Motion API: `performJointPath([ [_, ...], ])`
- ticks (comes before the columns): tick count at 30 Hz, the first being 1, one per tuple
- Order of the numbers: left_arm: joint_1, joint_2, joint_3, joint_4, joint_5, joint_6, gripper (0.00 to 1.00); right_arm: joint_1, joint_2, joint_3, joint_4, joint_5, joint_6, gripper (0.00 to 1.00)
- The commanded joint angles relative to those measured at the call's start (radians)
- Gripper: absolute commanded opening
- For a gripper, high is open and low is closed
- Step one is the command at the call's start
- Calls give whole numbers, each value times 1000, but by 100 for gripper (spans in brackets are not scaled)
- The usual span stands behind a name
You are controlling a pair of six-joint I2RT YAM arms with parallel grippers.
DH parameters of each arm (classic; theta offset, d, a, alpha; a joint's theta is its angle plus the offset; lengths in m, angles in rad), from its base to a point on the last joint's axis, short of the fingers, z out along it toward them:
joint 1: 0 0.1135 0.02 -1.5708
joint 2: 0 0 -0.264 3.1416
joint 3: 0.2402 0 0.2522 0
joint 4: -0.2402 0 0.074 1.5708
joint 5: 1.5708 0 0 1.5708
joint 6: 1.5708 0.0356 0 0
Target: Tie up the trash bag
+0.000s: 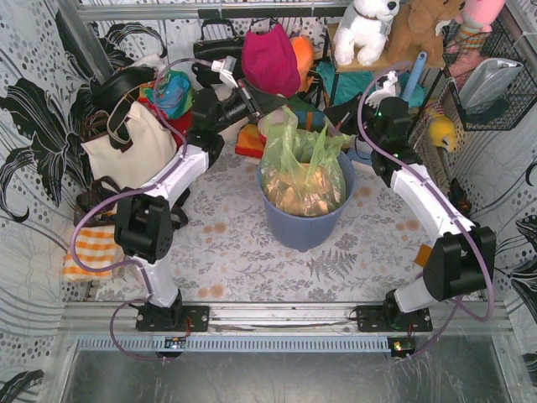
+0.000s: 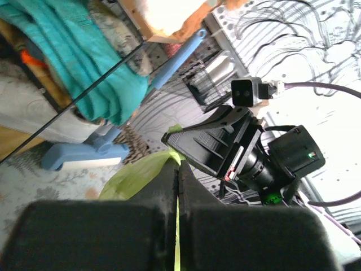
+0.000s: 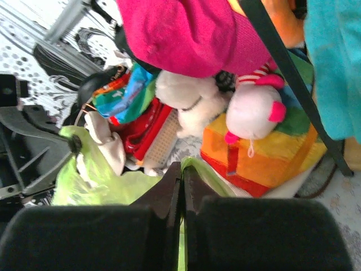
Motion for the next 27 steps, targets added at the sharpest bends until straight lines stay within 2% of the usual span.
performJointPath([
  [1,2,6,75,466,68,-248,0,-6,-17,119,152,-82,27,0],
  [4,5,65,148,850,122,-537,0,-5,-38,148,188,-179,50,0],
  [6,5,102,217,1036,126,-704,0,-6,-69,143,222,-242,65,0],
  [8,3,96,233,1087,126,-777,0,-5,-116,117,249,-298,85,0],
  [10,-1,46,173,1083,139,-759,0,-5,-174,84,250,-312,90,0],
  [13,-1,-36,90,1035,191,-710,0,-5,-259,49,182,-315,63,0],
  [16,-1,-130,-10,903,235,-610,0,-6,-338,13,106,-312,25,0],
  [23,0,-384,-244,445,262,-240,0,-6,-478,-94,-42,-266,-35,0],
  [24,1,-419,-261,382,259,-203,3,-6,-491,-106,-53,-263,-35,0],
  [25,1,-450,-269,314,256,-144,9,-5,-503,-116,-65,-261,-33,4],
  [27,0,-517,-270,149,240,-47,29,-5,-521,-128,-67,-265,-20,20],
])
